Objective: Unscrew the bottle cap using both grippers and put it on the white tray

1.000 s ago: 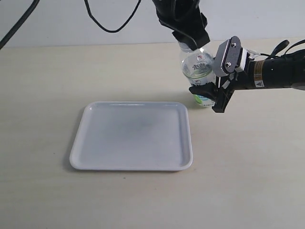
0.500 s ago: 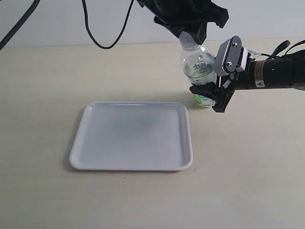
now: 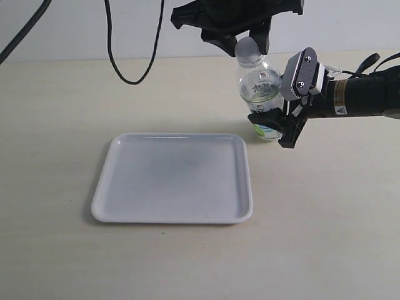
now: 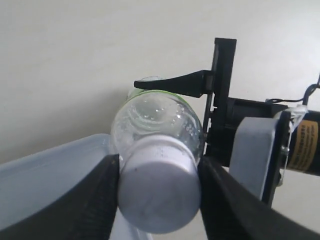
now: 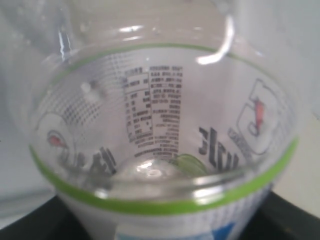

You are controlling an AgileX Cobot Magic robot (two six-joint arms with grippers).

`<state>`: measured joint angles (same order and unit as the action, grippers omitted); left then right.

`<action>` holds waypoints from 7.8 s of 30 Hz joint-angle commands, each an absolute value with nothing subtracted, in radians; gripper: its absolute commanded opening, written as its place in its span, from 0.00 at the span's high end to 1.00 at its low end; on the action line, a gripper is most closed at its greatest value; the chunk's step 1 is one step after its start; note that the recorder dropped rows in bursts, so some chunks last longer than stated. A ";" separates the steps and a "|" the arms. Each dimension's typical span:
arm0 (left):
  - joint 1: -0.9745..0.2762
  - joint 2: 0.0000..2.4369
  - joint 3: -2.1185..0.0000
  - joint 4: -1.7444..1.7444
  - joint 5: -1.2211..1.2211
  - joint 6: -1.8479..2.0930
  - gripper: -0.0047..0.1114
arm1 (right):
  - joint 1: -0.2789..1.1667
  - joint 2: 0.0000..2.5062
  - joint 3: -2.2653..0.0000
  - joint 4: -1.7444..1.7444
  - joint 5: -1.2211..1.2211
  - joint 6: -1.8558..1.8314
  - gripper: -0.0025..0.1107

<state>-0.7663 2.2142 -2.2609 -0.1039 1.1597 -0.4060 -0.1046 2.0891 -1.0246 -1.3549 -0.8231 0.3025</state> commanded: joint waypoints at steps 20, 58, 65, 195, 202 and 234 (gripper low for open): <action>-0.707 2.208 -2.258 -0.227 1.221 -0.788 0.96 | -0.105 2.095 -1.016 -1.367 -0.843 0.308 0.98; -0.678 2.061 -2.258 -0.220 1.221 -0.061 0.96 | -0.105 2.095 -1.016 -1.277 -0.844 0.374 0.98; -0.678 1.989 -2.197 -0.217 1.221 0.216 0.96 | -0.105 2.095 -1.016 -1.251 -0.837 0.412 0.98; -0.638 1.962 -0.983 -0.250 0.216 0.383 0.96 | -0.119 1.943 -0.925 -1.744 -0.389 1.538 0.20; -0.638 1.962 -0.983 -0.250 0.230 0.385 0.95 | -0.119 1.943 -0.925 -1.744 -0.389 1.538 0.20; -0.638 1.689 -0.823 -0.273 -0.021 0.382 0.67 | -0.119 1.771 -0.830 -1.744 -0.387 1.514 0.94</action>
<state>-0.6399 1.7501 -0.8608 -0.2478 0.0365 0.3883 -0.1139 1.8173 -0.8615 -1.7436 -0.3912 1.5289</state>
